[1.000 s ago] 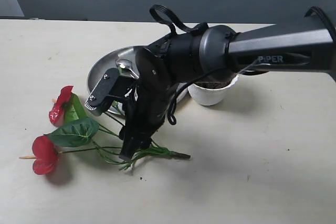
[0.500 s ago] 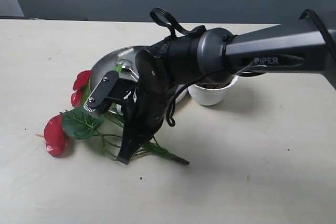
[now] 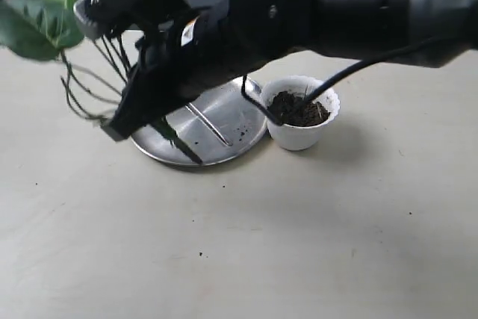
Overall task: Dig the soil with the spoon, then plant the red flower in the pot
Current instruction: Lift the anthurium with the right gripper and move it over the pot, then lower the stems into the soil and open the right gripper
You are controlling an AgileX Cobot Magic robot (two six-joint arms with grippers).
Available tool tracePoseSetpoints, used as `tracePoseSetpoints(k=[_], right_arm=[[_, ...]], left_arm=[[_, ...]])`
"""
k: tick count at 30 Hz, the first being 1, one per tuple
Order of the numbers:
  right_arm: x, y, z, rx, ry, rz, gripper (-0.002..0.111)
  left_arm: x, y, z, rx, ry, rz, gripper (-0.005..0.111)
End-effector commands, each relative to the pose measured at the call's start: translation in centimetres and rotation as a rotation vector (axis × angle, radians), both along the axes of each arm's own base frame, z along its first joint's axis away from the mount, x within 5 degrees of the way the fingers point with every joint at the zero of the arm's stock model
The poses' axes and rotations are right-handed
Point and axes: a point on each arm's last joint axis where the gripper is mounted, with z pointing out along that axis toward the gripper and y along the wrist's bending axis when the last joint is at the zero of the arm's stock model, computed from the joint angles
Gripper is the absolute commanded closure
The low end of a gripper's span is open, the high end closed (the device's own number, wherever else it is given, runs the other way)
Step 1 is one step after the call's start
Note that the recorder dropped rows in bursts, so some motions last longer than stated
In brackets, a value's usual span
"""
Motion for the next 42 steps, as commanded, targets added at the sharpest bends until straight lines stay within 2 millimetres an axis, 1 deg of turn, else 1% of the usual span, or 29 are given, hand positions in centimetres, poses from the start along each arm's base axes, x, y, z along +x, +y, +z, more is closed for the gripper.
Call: tracePoseSetpoints(k=[1, 3, 6, 8, 11, 13, 14, 17, 20, 23, 25, 27, 34, 38, 42], right_arm=[[0.9, -2.7, 2.7, 0.243, -0.126, -0.173, 0.108], [1.3, -4.3, 3.0, 0.326, -0.170, -0.262, 0.108], [1.7, -7.1, 2.0, 0.378, -0.244, -0.369, 0.108], [2.2, -9.3, 0.9, 0.421, -0.280, -0.484, 0.108], [3.0, -12.8, -1.1, 0.501, -0.329, -0.705, 0.108], [3.5, -14.9, -2.5, 0.572, -0.319, -0.819, 0.108], [3.8, -15.7, -3.1, 0.607, -0.307, -0.853, 0.108], [4.6, -17.3, -4.3, 0.701, -0.271, -0.885, 0.109], [5.6, -18.6, -5.2, 0.759, -0.238, -0.923, 0.109], [6.4, -19.1, -6.0, 0.722, -0.254, -0.891, 0.109], [6.6, -18.9, -6.5, 0.706, -0.267, -0.816, 0.109], [6.9, -18.8, -7.1, 0.707, -0.267, -0.776, 0.109], [7.5, -18.2, -9.8, 0.694, -0.284, -0.754, 0.109], [7.7, -18.1, -10.8, 0.680, -0.326, -0.739, 0.109], [7.9, -18.0, -11.9, 0.596, -0.379, -0.710, 0.109]], left_arm=[[-0.1, -0.1, 0.2, -0.002, -0.016, -0.015, 0.106], [-0.1, -0.1, 0.2, -0.002, -0.016, -0.015, 0.106], [-0.1, -0.1, 0.2, -0.002, -0.016, -0.015, 0.106], [-0.1, -0.1, 0.2, -0.002, -0.016, -0.015, 0.106], [-0.1, -0.1, 0.2, -0.002, -0.016, -0.015, 0.106], [-0.1, -0.1, 0.2, -0.002, -0.016, -0.015, 0.106], [-0.1, -0.1, 0.2, -0.002, -0.016, -0.015, 0.106], [-0.1, -0.1, 0.2, -0.002, -0.016, -0.015, 0.106], [-0.1, -0.1, 0.2, -0.002, -0.016, -0.015, 0.106], [-0.1, -0.1, 0.2, -0.002, -0.016, -0.015, 0.106], [-0.1, -0.1, 0.2, -0.002, -0.016, -0.015, 0.106], [-0.1, -0.1, 0.2, -0.002, -0.016, -0.015, 0.106], [-0.1, -0.1, 0.2, -0.002, -0.016, -0.015, 0.106], [-0.1, -0.1, 0.2, -0.002, -0.016, -0.015, 0.106], [-0.1, -0.1, 0.2, -0.002, -0.016, -0.015, 0.106]])
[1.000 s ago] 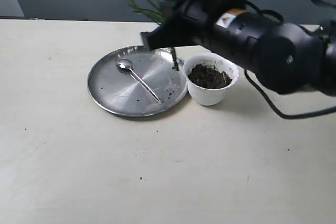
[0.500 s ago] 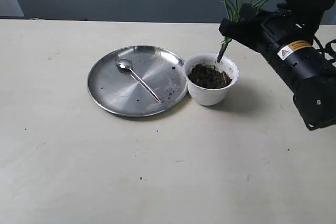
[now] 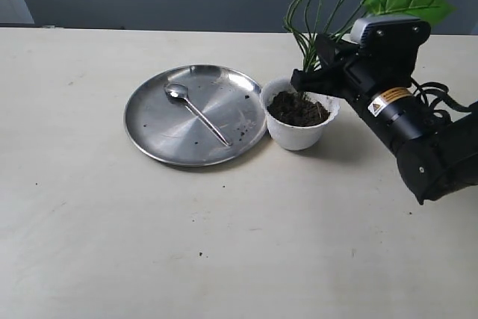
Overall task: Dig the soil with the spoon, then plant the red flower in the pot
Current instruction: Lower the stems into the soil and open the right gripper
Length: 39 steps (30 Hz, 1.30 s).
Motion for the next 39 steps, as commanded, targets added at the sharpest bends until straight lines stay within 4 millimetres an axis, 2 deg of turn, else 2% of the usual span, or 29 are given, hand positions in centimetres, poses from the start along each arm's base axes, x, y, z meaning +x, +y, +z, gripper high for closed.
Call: tracePoseSetpoints(k=[1, 5, 8, 23, 30, 34, 39], right_arm=[[0.2, 0.0, -1.1, -0.100, -0.045, 0.007, 0.109], [0.2, 0.0, -3.5, -0.178, 0.023, 0.015, 0.109], [0.1, 0.2, -4.4, -0.200, 0.047, 0.035, 0.109], [-0.1, 0.3, -5.0, -0.238, 0.092, 0.071, 0.108], [-0.3, 0.4, -5.3, -0.260, 0.126, 0.091, 0.088], [-0.4, 0.4, -4.7, -0.274, 0.151, 0.095, 0.086], [-0.5, 0.3, -3.0, -0.277, 0.155, 0.095, 0.086]], left_arm=[[-0.1, -0.1, 0.2, -0.002, -0.016, -0.015, 0.106], [-0.1, -0.1, 0.2, -0.002, -0.016, -0.015, 0.106], [-0.1, -0.1, 0.2, -0.002, -0.016, -0.015, 0.106], [-0.1, -0.1, 0.2, -0.002, -0.016, -0.015, 0.106], [-0.1, -0.1, 0.2, -0.002, -0.016, -0.015, 0.106], [-0.1, -0.1, 0.2, -0.002, -0.016, -0.015, 0.106], [-0.1, -0.1, 0.2, -0.002, -0.016, -0.015, 0.106]])
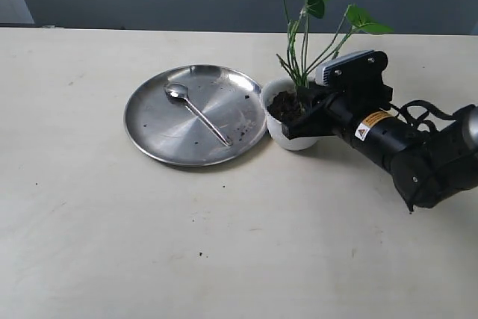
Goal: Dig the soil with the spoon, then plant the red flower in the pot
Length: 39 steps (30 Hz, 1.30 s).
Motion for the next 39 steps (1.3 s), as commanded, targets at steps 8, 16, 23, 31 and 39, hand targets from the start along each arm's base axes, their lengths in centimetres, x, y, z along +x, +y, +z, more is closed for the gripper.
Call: tracePoseSetpoints(k=[8, 16, 23, 31, 39], right_arm=[[-0.6, -1.1, 1.8, -0.047, 0.137, -0.072, 0.086], [-4.9, -4.3, 4.7, 0.017, 0.195, -0.170, 0.086], [-14.1, -9.5, 7.3, 0.280, 0.360, -0.248, 0.109], [-19.8, -11.0, 9.8, 0.576, 0.560, -0.189, 0.109], [-21.8, -11.4, 10.1, 0.617, 0.593, -0.112, 0.109]], left_arm=[[-0.1, -0.1, 0.2, -0.002, -0.016, -0.015, 0.106], [-0.1, -0.1, 0.2, -0.002, -0.016, -0.015, 0.106], [-0.1, -0.1, 0.2, -0.002, -0.016, -0.015, 0.106], [-0.1, -0.1, 0.2, -0.002, -0.016, -0.015, 0.106], [-0.1, -0.1, 0.2, -0.002, -0.016, -0.015, 0.106]])
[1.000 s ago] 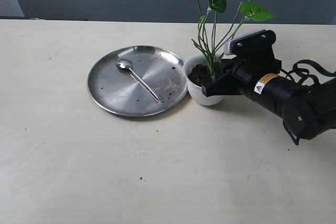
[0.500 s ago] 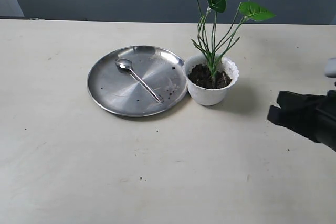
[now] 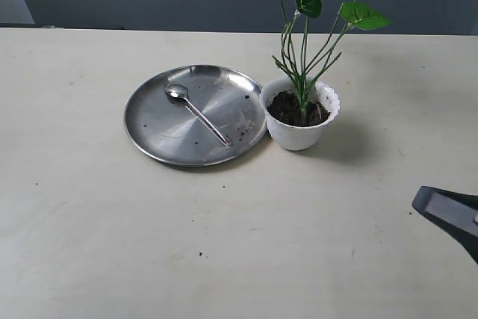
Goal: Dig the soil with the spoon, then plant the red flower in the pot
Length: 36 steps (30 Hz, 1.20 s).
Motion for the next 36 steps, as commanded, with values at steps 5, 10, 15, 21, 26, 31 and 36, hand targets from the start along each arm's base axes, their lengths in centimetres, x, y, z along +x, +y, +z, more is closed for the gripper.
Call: tracePoseSetpoints(k=[5, 10, 15, 21, 26, 31, 36], right_arm=[[-0.4, -0.6, 0.0, -0.080, -0.104, 0.020, 0.109], [0.1, -0.7, 0.3, -0.060, -0.222, -0.014, 0.109], [0.1, -1.4, -0.1, -0.077, -0.406, -0.057, 0.109], [-0.4, -2.7, -1.7, -0.089, -0.519, -0.159, 0.109], [-0.7, -3.5, -1.7, -0.182, -0.592, -0.243, 0.109], [-0.8, -4.0, -1.5, -0.283, -0.672, -0.287, 0.109], [-0.7, -4.2, -1.5, -0.421, -0.739, -0.279, 0.109]], left_arm=[[-0.1, -0.1, 0.2, -0.002, -0.016, -0.015, 0.106], [-0.1, -0.1, 0.2, -0.002, -0.016, -0.015, 0.106], [-0.1, -0.1, 0.2, -0.002, -0.016, -0.015, 0.106], [-0.1, -0.1, 0.2, -0.002, -0.016, -0.015, 0.106], [-0.1, -0.1, 0.2, -0.002, -0.016, -0.015, 0.106], [-0.1, -0.1, 0.2, -0.002, -0.016, -0.015, 0.106], [-0.1, -0.1, 0.2, -0.002, -0.016, -0.015, 0.106]])
